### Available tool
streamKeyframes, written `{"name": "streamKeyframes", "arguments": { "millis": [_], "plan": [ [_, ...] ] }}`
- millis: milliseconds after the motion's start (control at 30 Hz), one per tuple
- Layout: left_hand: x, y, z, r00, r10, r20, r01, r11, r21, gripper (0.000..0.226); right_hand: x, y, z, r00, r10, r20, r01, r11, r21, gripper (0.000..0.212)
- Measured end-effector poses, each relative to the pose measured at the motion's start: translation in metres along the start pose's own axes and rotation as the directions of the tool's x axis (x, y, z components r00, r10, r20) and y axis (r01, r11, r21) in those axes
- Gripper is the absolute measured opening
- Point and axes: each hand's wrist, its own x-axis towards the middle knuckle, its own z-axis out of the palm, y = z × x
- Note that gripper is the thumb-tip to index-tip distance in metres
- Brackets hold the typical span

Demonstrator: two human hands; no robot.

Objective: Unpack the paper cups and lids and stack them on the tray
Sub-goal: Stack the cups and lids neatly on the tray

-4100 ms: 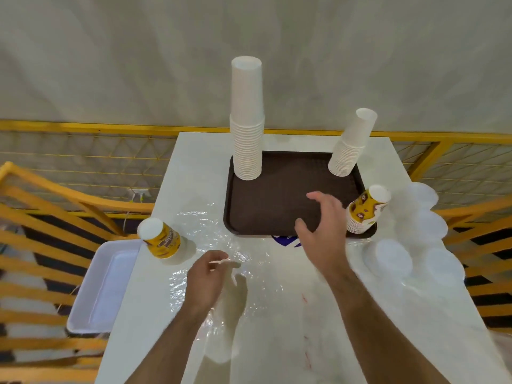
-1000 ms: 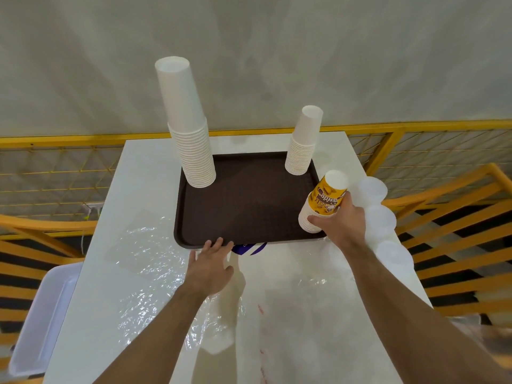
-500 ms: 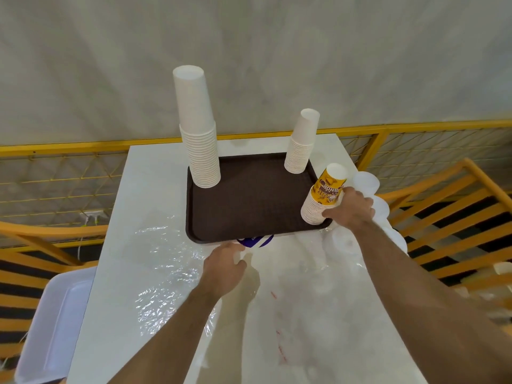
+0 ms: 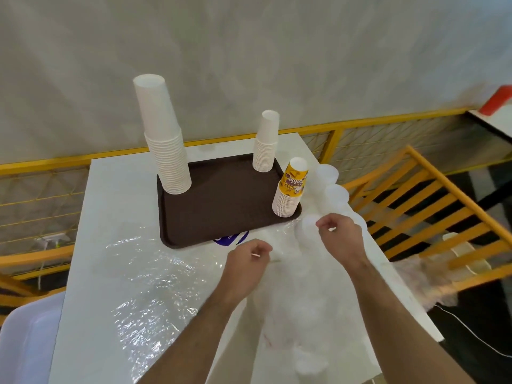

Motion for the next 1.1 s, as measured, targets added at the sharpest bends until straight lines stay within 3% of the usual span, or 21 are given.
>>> {"name": "streamKeyframes", "arguments": {
  "millis": [233,367,467,600,733,900,1100],
  "plan": [
    [0.025,0.049,0.060,0.998,0.011,0.059,-0.006,0.997,-0.076,0.019,0.022,0.051,-0.029,0.987,0.125,-0.102,-0.108,0.981,0.160,0.016],
    [0.049,0.079,0.105,0.991,-0.068,0.117,0.087,0.983,-0.163,0.018,0.060,0.077,-0.039,0.950,0.300,-0.089,-0.262,0.917,0.300,0.037],
    [0.080,0.102,0.145,0.968,-0.189,0.165,0.221,0.954,-0.201,0.029,0.093,0.097,-0.046,0.910,0.413,0.045,-0.407,0.866,0.291,0.053],
    [0.116,0.126,0.194,0.881,-0.425,0.208,0.471,0.823,-0.317,0.040,0.128,0.120,-0.049,0.819,0.499,0.284,-0.568,0.777,0.273,0.058],
    [0.131,0.133,0.219,0.807,-0.552,0.209,0.590,0.753,-0.290,0.034,0.146,0.133,-0.043,0.788,0.482,0.382,-0.575,0.799,0.179,0.063],
    [0.144,0.124,0.238,0.809,-0.563,0.169,0.588,0.779,-0.217,0.038,0.154,0.138,-0.041,0.787,0.459,0.412,-0.532,0.843,0.076,0.053],
    [0.149,0.122,0.249,0.754,-0.635,0.170,0.656,0.739,-0.151,0.032,0.161,0.143,-0.042,0.790,0.397,0.467,-0.488,0.869,0.086,0.034]
  ]
}}
